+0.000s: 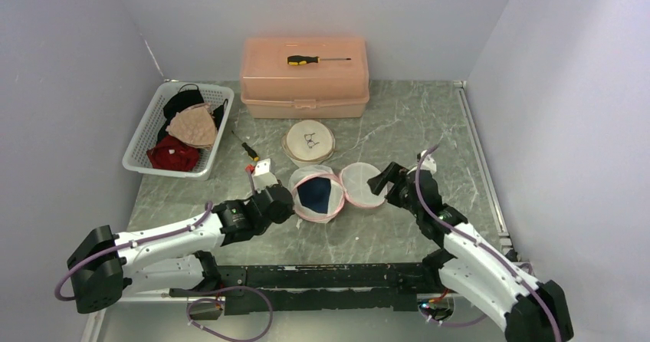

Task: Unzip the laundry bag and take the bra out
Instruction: Pick up the bra from the laundry bag.

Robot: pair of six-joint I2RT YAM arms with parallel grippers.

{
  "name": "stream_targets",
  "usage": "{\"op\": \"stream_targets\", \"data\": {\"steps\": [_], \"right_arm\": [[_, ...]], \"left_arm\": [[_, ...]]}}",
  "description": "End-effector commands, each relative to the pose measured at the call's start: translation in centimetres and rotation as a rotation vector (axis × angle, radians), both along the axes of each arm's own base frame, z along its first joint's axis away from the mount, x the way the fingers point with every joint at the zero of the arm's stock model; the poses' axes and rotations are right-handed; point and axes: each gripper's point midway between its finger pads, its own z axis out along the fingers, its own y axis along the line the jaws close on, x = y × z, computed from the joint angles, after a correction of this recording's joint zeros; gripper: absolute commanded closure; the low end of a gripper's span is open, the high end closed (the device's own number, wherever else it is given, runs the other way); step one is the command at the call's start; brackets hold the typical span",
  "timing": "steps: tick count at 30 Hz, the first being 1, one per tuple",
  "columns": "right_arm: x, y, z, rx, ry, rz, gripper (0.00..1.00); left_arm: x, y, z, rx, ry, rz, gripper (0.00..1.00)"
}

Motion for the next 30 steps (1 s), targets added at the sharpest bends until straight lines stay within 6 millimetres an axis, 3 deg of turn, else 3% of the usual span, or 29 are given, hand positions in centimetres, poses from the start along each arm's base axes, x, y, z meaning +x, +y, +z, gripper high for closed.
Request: {"op": "stream_targets", "data": {"steps": [1,4,8,10,14,16,19,22,25,30], "right_arm": [[1.6,-0.6,-1.5,0.163,0.076,-0.089,0.09],[2.0,-1.0,-0.6,0.244,0.031,-0.123,0.08],[2.2,-1.6,-1.1,0.233,0.049,-0.137,0.09],[2.4,-1.7,0.0,0.18,0.015,-0.112,0.13],[2.6,-0.9,4.9,0.099,-0.144,-0.012,0.15],[2.4,0.7,6.3,0.072,-0.162,0.085,0.19],[1.8,4.2,7.7,0.033,-0.19,0.231,0.24],[0.7,8.3,7.8,-0.022,-0.185,0.375,0.26],[0.3,11.0,7.2,-0.047,-0.171,0.458,0.27],[-0.3,14.8,7.0,-0.05,-0.174,0.563,0.35]], "left_arm": [[0.1,-0.7,1.3,-0.037,-0.019,-0.01,0.97],[0.1,-0.9,1.4,-0.031,-0.012,-0.014,0.97],[0.2,-0.4,1.2,-0.015,-0.007,0.007,0.94],[0.3,0.4,1.8,0.015,-0.017,0.022,0.83],[0.7,1.6,4.9,0.078,-0.078,0.017,0.5],[1.1,2.2,6.3,0.112,-0.113,0.012,0.38],[1.6,2.0,8.2,0.145,-0.161,-0.024,0.36],[1.9,0.6,8.8,0.141,-0.186,-0.095,0.3],[2.2,-0.3,7.9,0.149,-0.167,-0.132,0.27],[2.9,-0.4,5.1,0.18,-0.076,-0.143,0.3]]}}
